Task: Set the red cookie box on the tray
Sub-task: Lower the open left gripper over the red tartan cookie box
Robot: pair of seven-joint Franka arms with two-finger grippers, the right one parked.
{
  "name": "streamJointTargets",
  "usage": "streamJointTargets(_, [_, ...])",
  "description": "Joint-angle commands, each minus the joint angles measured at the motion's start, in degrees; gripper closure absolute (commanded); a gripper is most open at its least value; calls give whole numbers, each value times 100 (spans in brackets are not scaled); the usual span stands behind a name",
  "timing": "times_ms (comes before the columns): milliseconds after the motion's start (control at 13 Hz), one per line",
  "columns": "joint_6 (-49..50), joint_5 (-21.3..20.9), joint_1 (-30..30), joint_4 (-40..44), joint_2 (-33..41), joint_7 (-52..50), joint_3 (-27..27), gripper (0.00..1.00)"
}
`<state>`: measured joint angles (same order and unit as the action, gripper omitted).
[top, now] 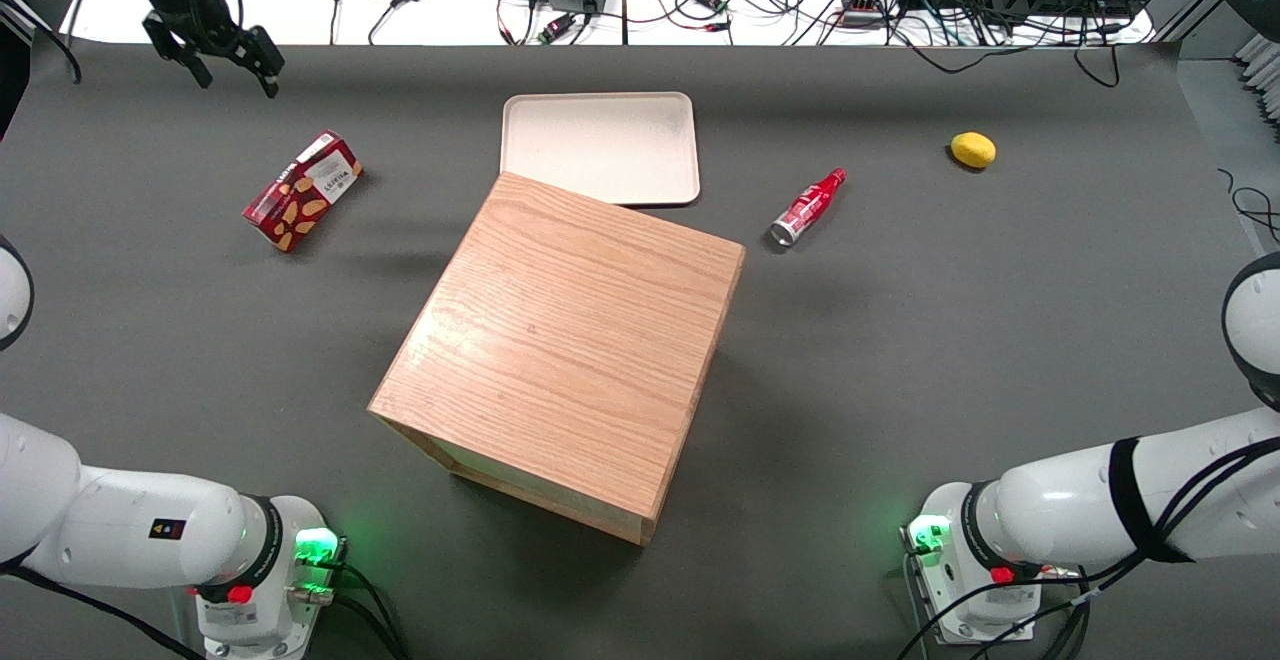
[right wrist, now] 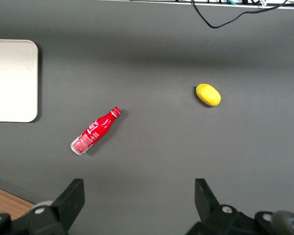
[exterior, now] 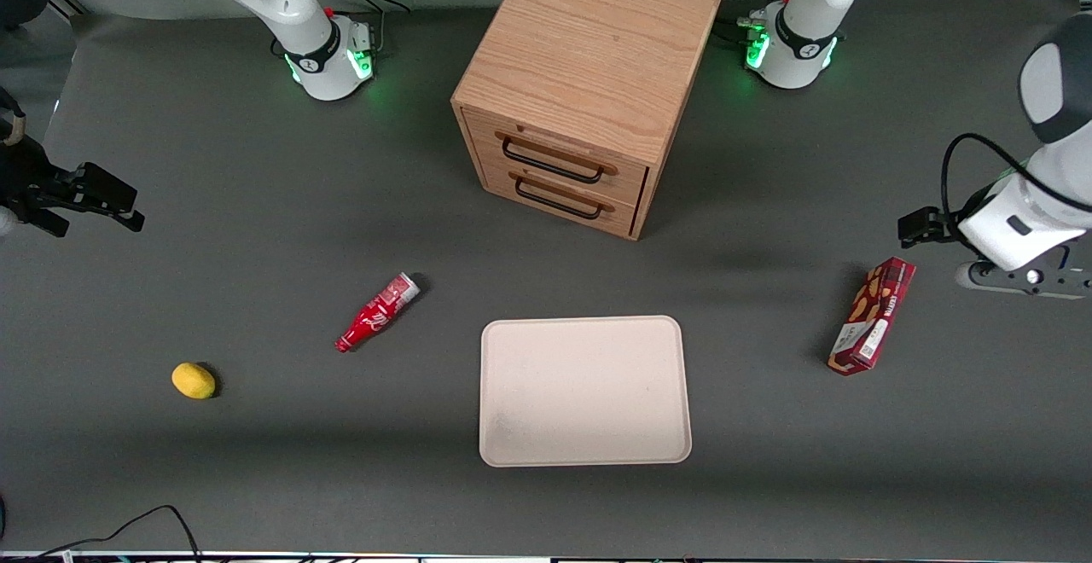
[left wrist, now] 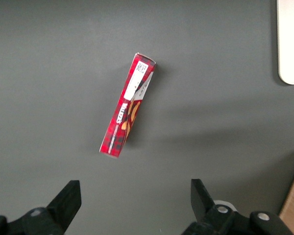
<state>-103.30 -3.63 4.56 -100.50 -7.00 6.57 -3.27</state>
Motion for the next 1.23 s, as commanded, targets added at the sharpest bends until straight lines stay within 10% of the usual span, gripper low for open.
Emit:
streamJointTargets(0, [-864, -25, -34, -618, -46, 222, -24, 0])
streamJointTargets(1154, [-3985, 995, -491, -1911, -1242, 2279, -24, 0])
